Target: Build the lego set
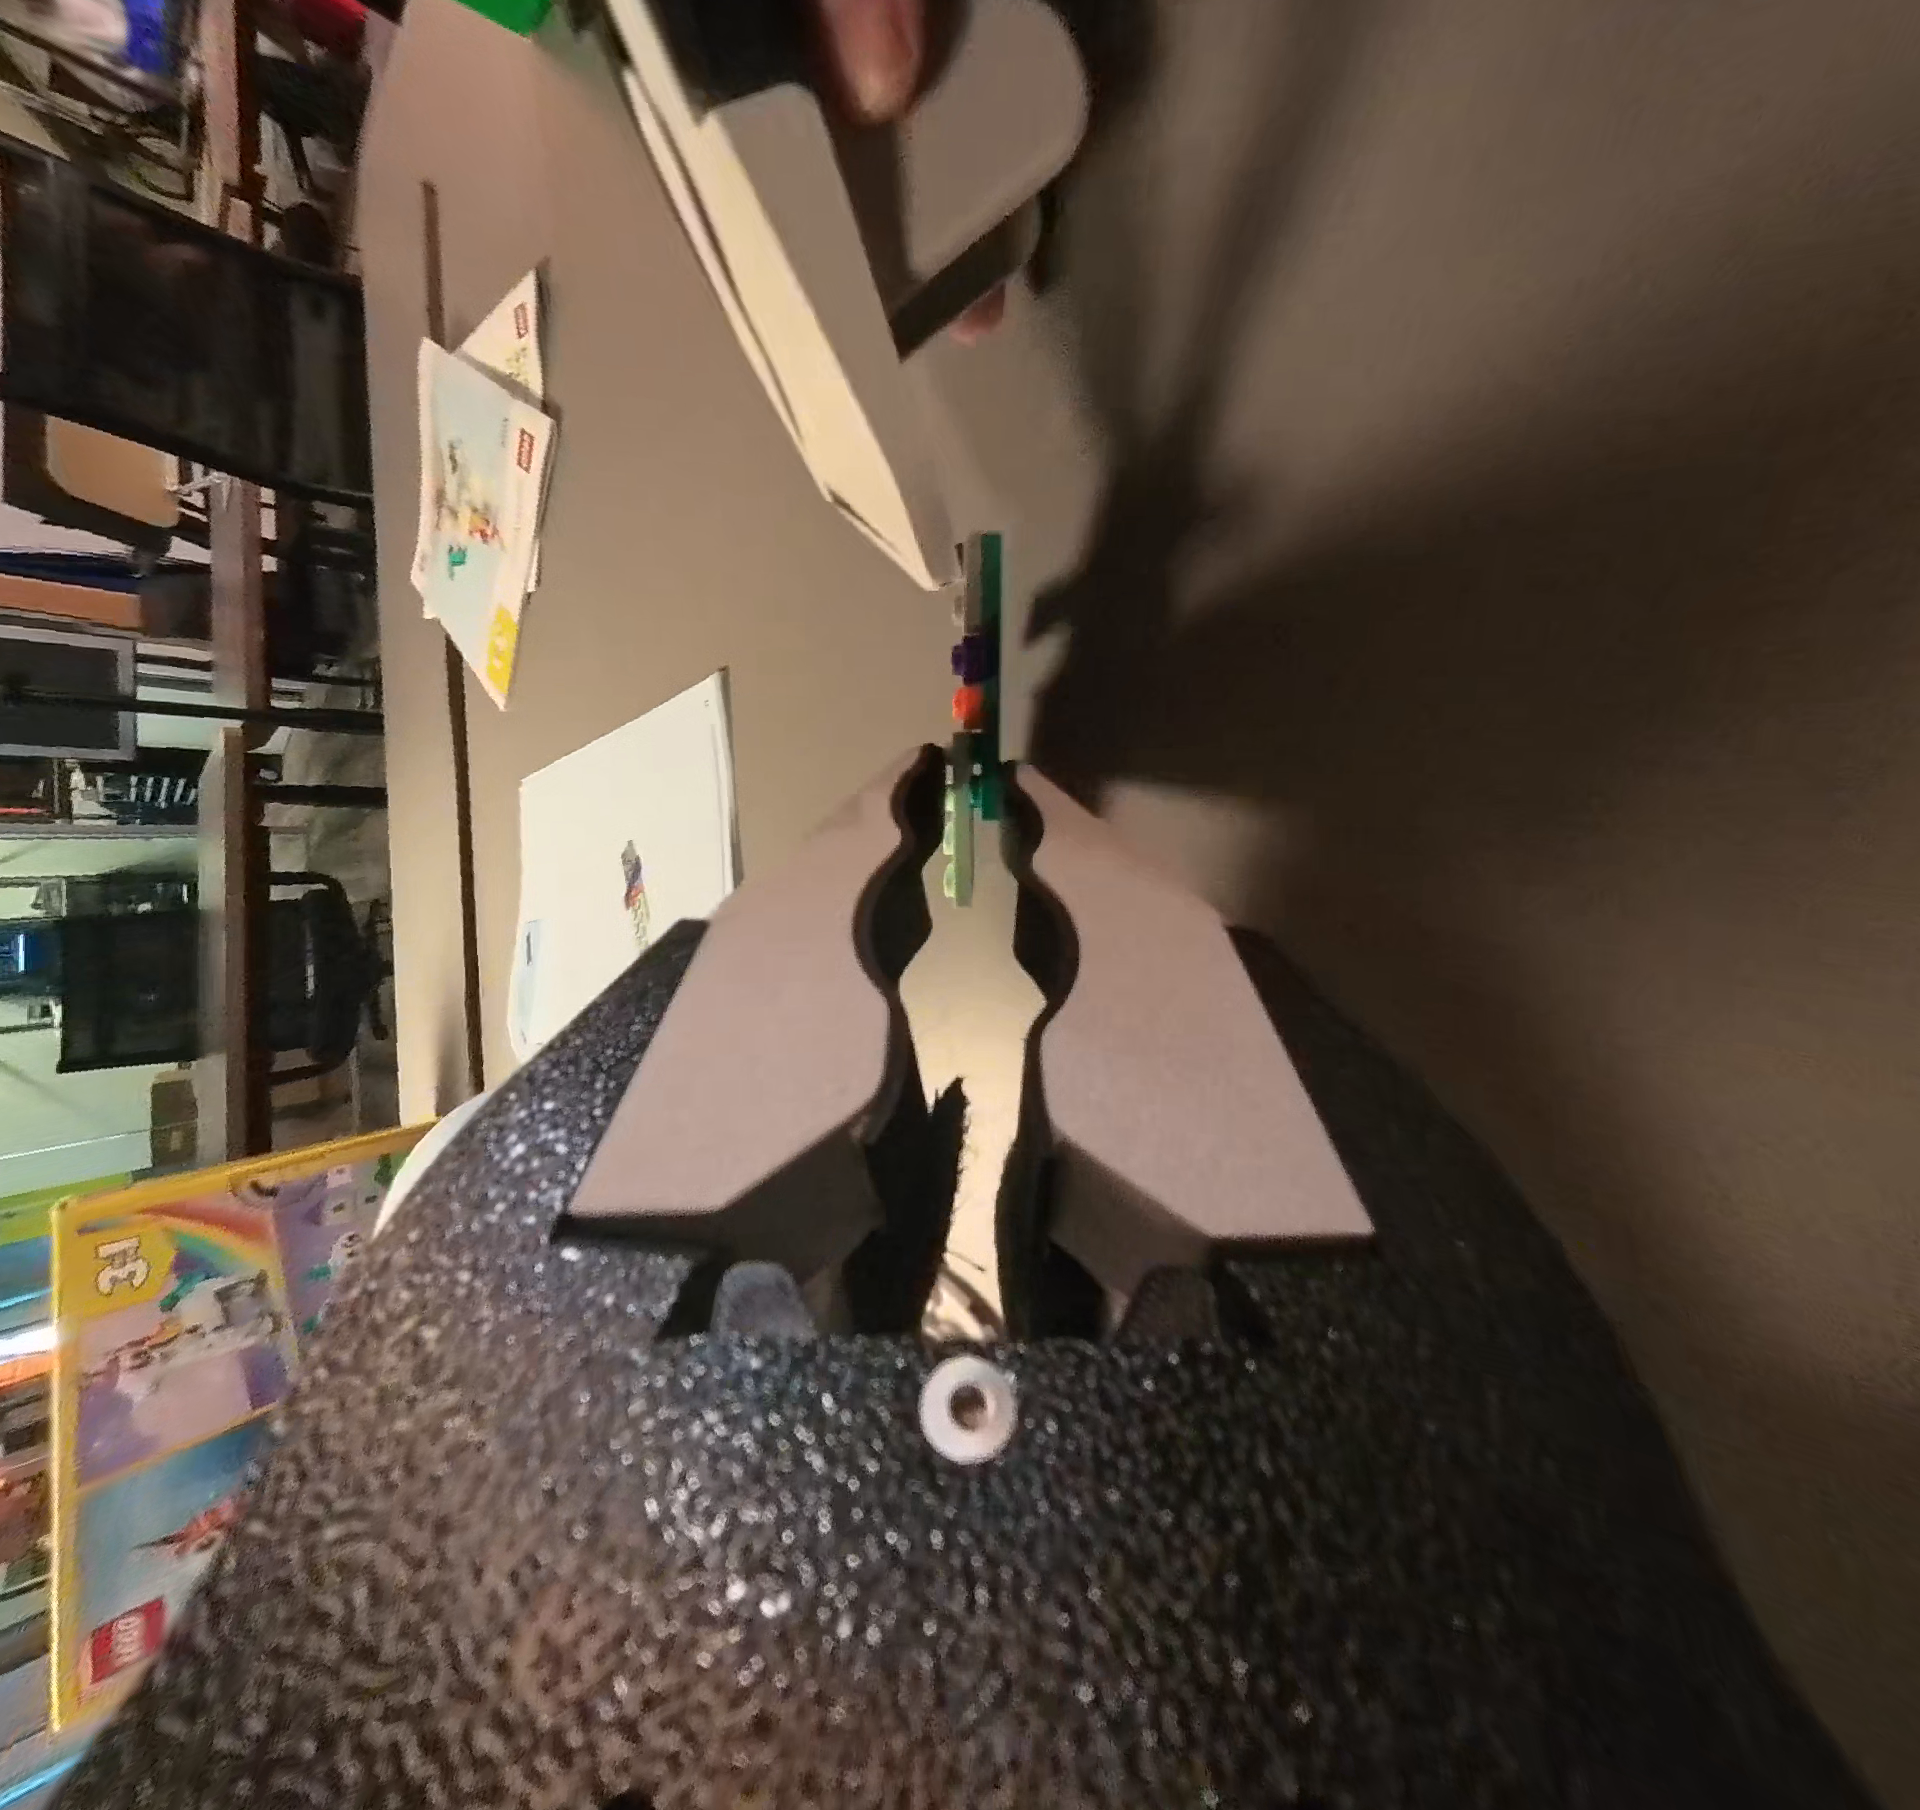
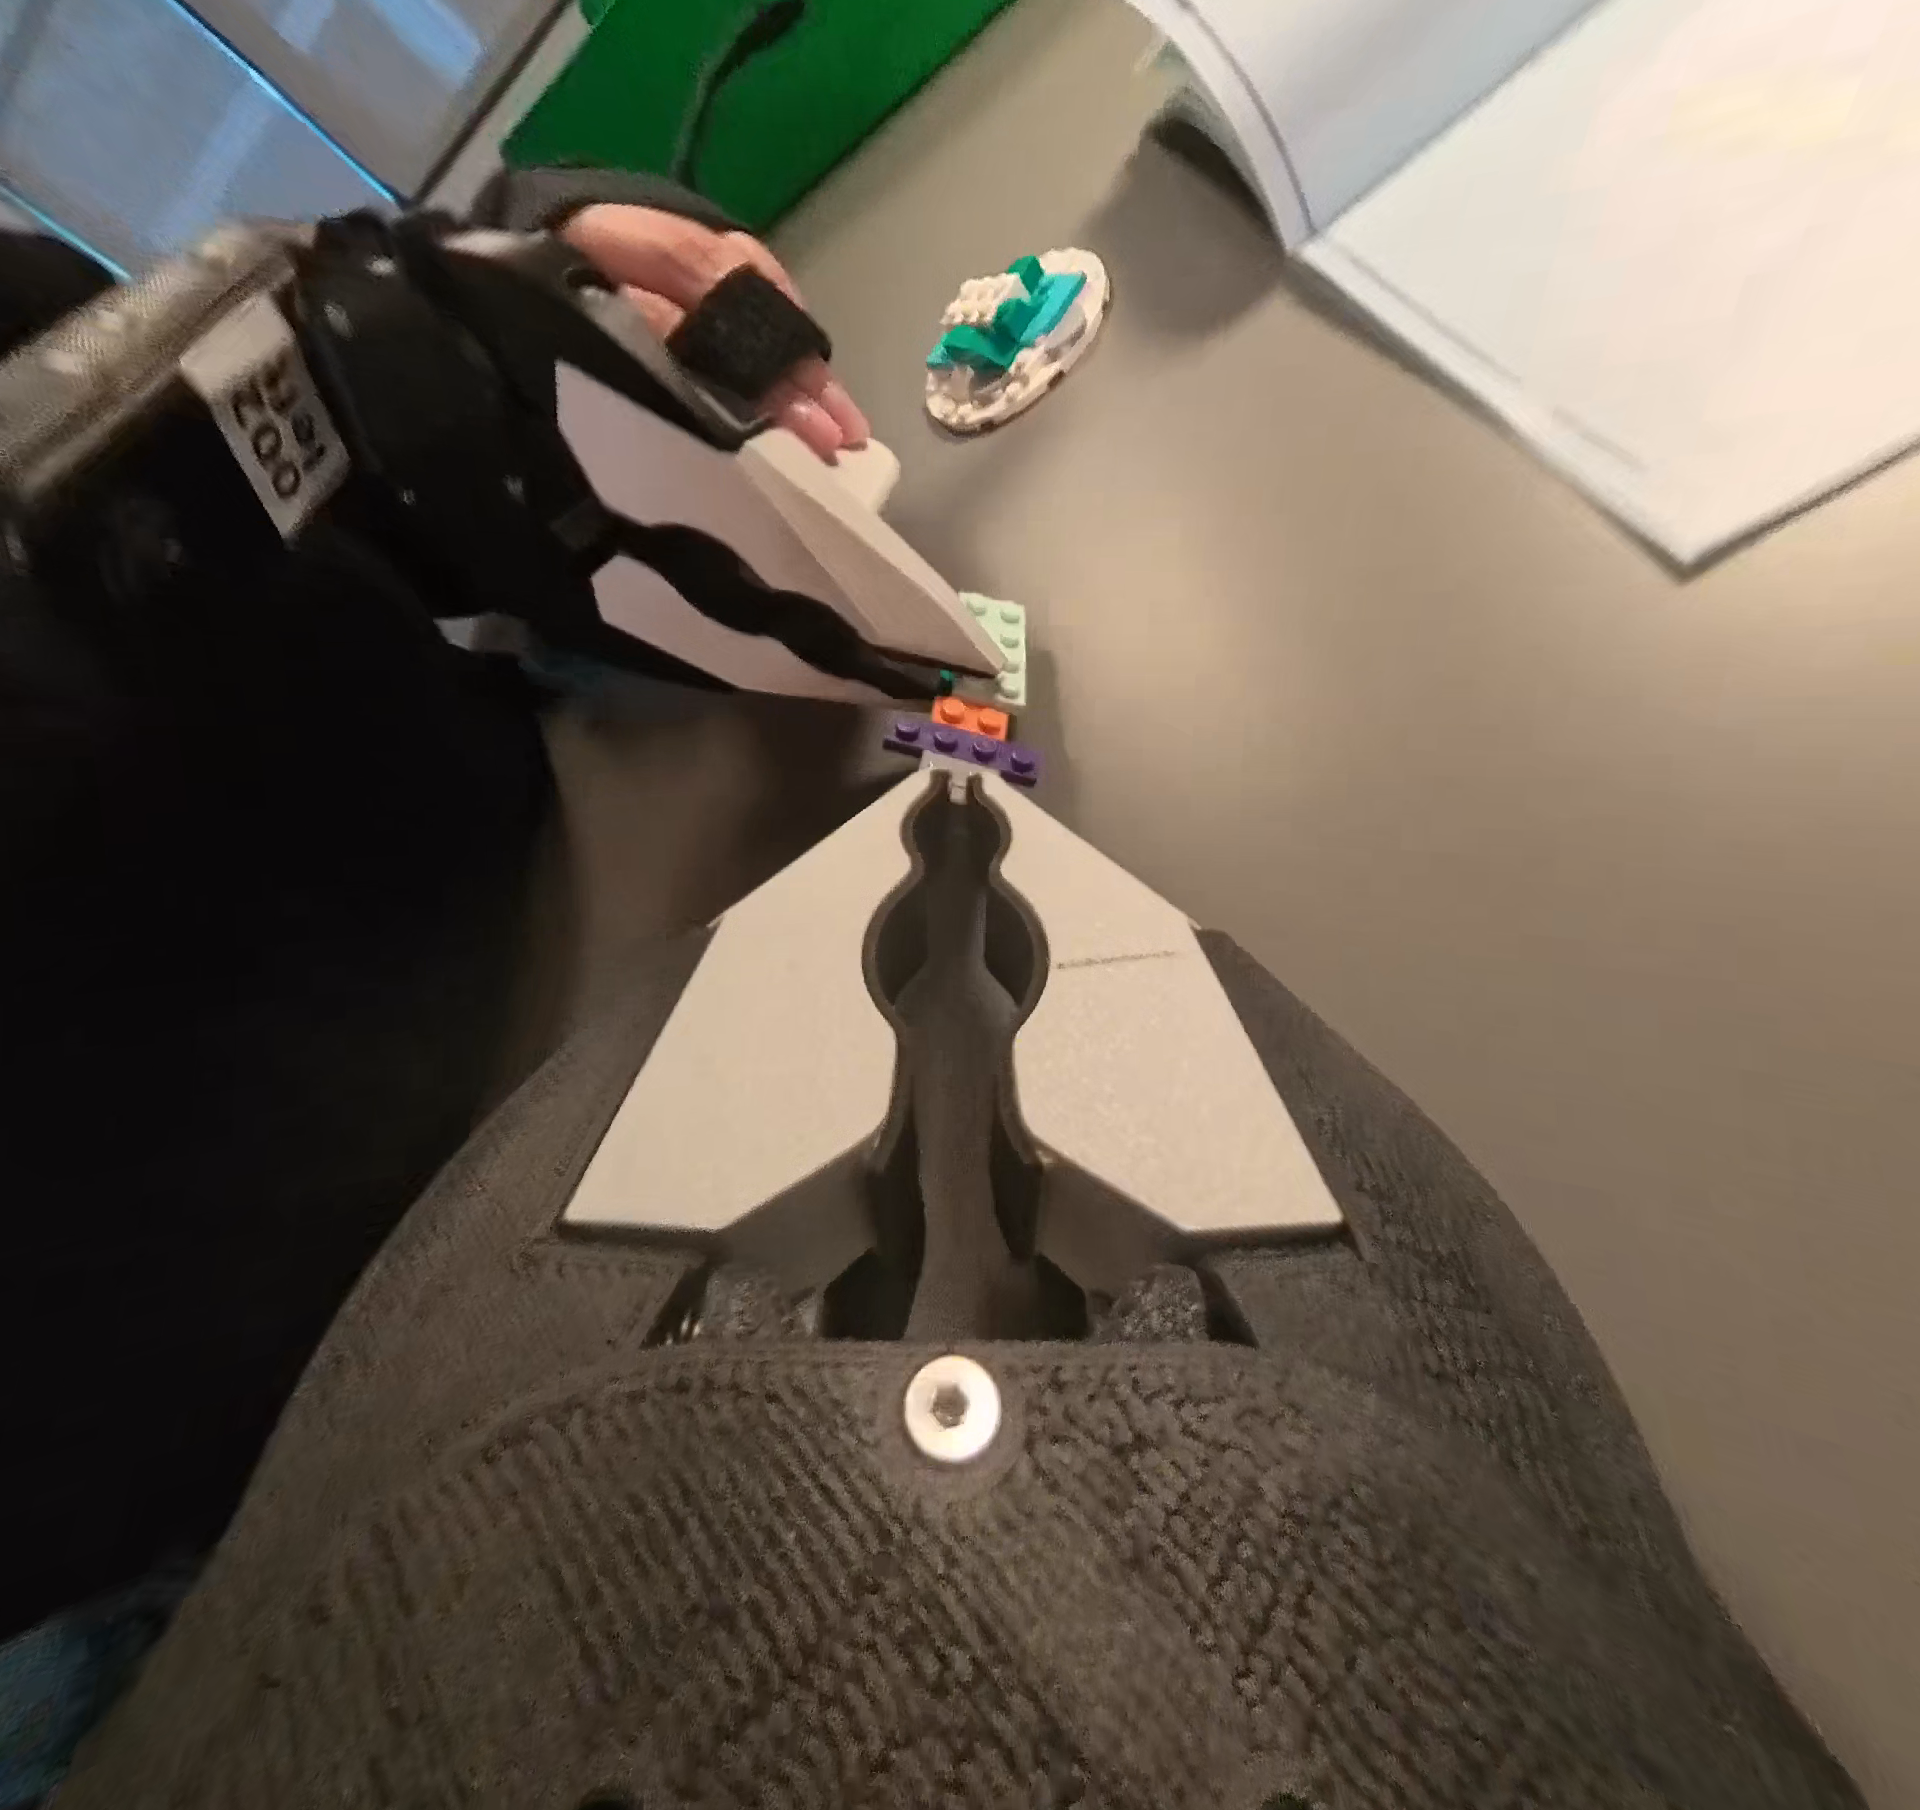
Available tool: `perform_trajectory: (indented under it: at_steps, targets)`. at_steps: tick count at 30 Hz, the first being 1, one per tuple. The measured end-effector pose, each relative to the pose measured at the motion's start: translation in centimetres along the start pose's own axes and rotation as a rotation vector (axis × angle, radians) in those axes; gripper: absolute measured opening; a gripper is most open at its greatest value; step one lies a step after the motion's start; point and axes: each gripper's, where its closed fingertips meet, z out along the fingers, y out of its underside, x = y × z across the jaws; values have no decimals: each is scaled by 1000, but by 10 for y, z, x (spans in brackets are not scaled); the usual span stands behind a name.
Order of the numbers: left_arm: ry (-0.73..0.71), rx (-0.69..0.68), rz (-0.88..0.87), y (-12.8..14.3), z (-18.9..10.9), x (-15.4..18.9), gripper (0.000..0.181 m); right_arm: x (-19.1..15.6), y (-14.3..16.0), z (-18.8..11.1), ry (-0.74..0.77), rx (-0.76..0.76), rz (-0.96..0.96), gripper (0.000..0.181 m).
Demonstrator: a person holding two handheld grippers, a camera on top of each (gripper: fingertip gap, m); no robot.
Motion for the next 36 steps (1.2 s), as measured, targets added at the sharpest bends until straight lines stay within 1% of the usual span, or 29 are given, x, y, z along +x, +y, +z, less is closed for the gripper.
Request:
perform_trajectory:
  at_steps: [1, 2, 3, 5, 6, 8, 10, 11, 12, 15, 16, 18, 21, 29, 31, 36]
  targets:
    - [-6, 10, -10, 0, -1, -2, 8, -1, -3, -1, 19, 14, -64, 3]
    - [-13, 19, -21, 0, -2, -5, 8, -2, -6, -2, 41, 28, -136, 11]
    - [-22, 25, -27, 0, -3, -8, 8, -3, -10, -3, 68, 39, -217, 24]
    - [-51, 27, -32, 2, -4, -14, 8, -7, -13, -5, 133, 37, -387, 32]
    - [-61, 26, -36, 3, -5, -16, 8, -8, -15, -4, 176, 36, -487, 37]
    - [-80, 19, -57, 7, -4, -21, 7, -2, -21, -3, 340, 14, -712, 46]
    - [-99, 18, -77, 8, -5, -25, 8, 7, -23, 2, 514, -48, -929, 45]
    - [-106, 20, -87, 8, -6, -27, 8, 11, -22, 5, 579, -87, -1015, 41]
    - [-110, 28, -92, 7, -7, -29, 8, 14, -21, 9, 625, -117, -1084, 37]
    - [-126, 45, -87, 4, -11, -32, 8, 15, -30, 12, 754, -125, -1241, 30]
    - [-132, 48, -83, 3, -12, -33, 8, 13, -36, 10, 791, -101, -1274, 25]
    - [-140, 58, -79, 2, -13, -34, 8, 8, -41, 9, 814, -67, -1312, 16]
    - [-162, 78, -71, 1, -17, -38, 8, 4, -42, 9, 815, -71, -1342, 10]
    - [-154, 131, 1, -3, -24, -38, 8, -2, -41, 11, 783, -68, -1353, 9]
    - [-161, 108, 24, -2, -23, -37, 8, -1, -40, 12, 784, -73, -1335, 9]
    - [-244, 21, 82, 1, -24, -45, 8, 1, -46, 11, 828, -57, -1280, 9]
